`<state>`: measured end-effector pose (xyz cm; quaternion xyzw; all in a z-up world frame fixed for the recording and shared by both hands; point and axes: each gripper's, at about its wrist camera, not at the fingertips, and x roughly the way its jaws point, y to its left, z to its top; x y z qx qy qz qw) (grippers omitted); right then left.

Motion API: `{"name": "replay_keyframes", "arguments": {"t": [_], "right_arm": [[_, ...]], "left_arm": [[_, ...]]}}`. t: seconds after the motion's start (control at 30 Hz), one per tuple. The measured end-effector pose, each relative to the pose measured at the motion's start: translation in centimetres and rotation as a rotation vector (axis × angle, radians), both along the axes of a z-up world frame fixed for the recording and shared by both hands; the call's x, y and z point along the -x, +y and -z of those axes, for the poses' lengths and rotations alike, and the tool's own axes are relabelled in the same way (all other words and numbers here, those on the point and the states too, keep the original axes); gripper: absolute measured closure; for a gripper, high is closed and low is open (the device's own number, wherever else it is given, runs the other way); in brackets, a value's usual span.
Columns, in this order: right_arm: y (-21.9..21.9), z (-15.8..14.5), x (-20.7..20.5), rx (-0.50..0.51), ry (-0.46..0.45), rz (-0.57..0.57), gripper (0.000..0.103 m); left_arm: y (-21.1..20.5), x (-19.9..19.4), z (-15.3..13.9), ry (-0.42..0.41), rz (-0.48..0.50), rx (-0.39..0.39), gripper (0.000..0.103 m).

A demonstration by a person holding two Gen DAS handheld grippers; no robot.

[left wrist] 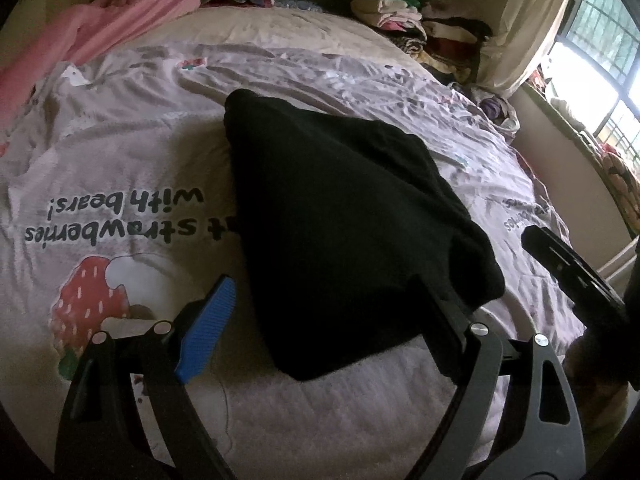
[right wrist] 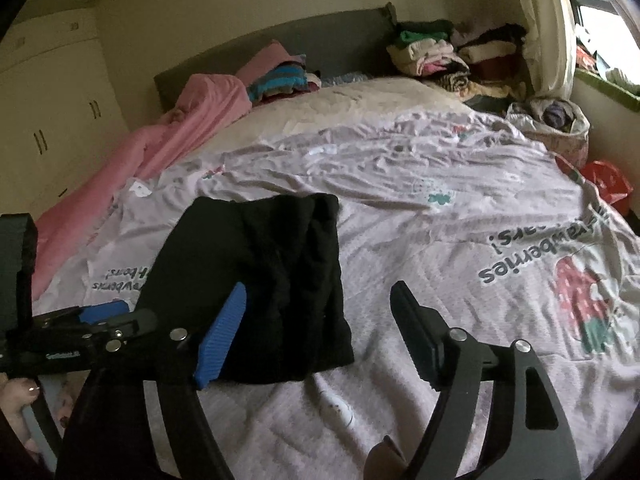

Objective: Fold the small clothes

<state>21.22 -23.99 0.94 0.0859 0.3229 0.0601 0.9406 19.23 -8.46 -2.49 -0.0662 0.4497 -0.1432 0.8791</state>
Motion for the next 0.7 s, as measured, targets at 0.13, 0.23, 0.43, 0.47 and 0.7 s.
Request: {"name": "replay_keyframes", "arguments": {"t": [0.13,0.23,0.43,0.47,0.7], "right_arm": [[0.6,-1.1,1.6,0.03,-0.043,-0.01,0.015],[1.1,-2.0,3.0,0.054,-0.08,-0.014,0.012],[1.8,-3.2,4.7,0.065,-0.117,-0.016,0.007],[1.9,-3.3,4.8,0.066,-0.122,-0.017,0.007],[2.0,-3.4,3.3,0.082,-0.101,-0.012,0.006]], "left_arm": [[0.1,1.1,-0.6,-0.027,0.007,-0.005,0.023],[0.4,2.1,-1.3,-0.052,0.006,-0.008,0.01],[0.8,3.7,-2.5,-0.093,0.014,-0.013,0.01],[0.8,3.8,-2.6,-0.097,0.015,-0.017,0.01],[1.4,3.8,-2.3,-0.092,-0.007,-0.04,0.01]]}}
